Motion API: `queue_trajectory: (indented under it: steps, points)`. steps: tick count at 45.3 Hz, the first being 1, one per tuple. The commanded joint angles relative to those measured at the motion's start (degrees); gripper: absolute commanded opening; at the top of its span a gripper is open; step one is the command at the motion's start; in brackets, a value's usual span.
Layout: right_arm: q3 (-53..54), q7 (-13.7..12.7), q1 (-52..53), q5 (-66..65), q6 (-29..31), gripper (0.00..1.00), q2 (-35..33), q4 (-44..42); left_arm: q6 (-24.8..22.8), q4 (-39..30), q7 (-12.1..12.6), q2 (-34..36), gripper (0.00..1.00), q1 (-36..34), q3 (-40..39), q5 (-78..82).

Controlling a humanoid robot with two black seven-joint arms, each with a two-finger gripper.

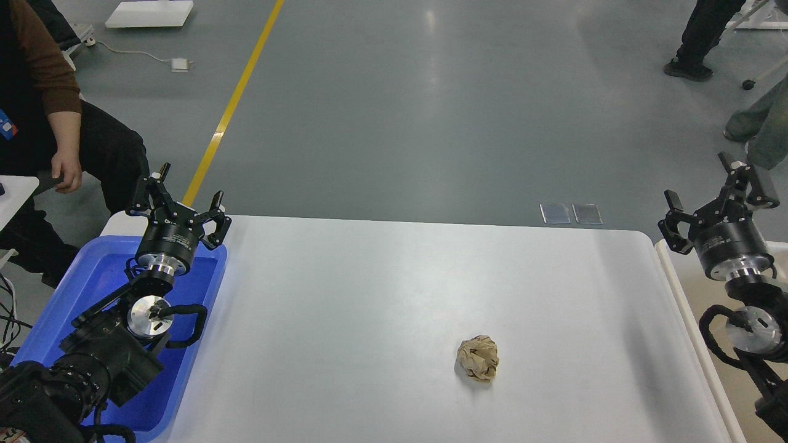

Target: Tidy desktop

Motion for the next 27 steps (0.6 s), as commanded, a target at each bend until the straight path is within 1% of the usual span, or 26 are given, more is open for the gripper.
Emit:
queue_trajectory:
  steps: [1, 3, 8, 11, 12, 13, 15, 22, 27]
  points:
    - [-2.68, -0.08, 0.44, -0.95, -0.61, 1.0, -0.87, -0.05, -0.05, 0.0, 0.0, 0.0, 1.0, 0.0, 0.0, 0.01]
    - [-5.66, -0.08, 0.79, -1.04, -0.61, 1.0, -2.18, 0.04, -0.05, 0.0, 0.0, 0.0, 1.0, 0.0, 0.0, 0.01]
    - [-17.77, -0.08, 4.03, -2.0, -0.61, 1.0, -9.03, 0.56, 0.04, 0.0, 0.0, 0.0, 1.0, 0.0, 0.0, 0.01]
    - [-27.0, -0.08, 8.6, -3.5, -1.39, 1.0, -11.41, 0.3, -0.05, 0.0, 0.0, 0.0, 1.0, 0.0, 0.0, -0.07]
    - [-30.34, -0.08, 10.27, -4.11, -2.1, 1.0, -12.11, 0.3, 0.04, 0.0, 0.0, 0.0, 1.0, 0.0, 0.09, 0.01]
    - [-36.81, 0.01, 14.11, -5.51, -3.58, 1.0, -13.6, 0.21, 0.04, 0.0, 0.0, 0.0, 1.0, 0.0, 0.01, 0.01]
    - [-42.82, 0.01, 17.91, -6.66, -4.82, 1.0, -15.45, 0.39, -0.05, 0.0, 0.0, 0.0, 1.0, 0.0, 0.0, 0.01]
    - [-58.21, 0.01, 29.43, -8.42, -4.83, 1.0, -18.62, 1.61, 0.04, 0.0, 0.0, 0.0, 1.0, 0.0, 0.0, 0.01]
    - [-70.34, 0.01, 39.44, -14.39, -4.91, 1.0, -19.33, 4.95, -0.05, 0.0, 0.0, 0.0, 1.0, 0.0, 0.0, 0.01]
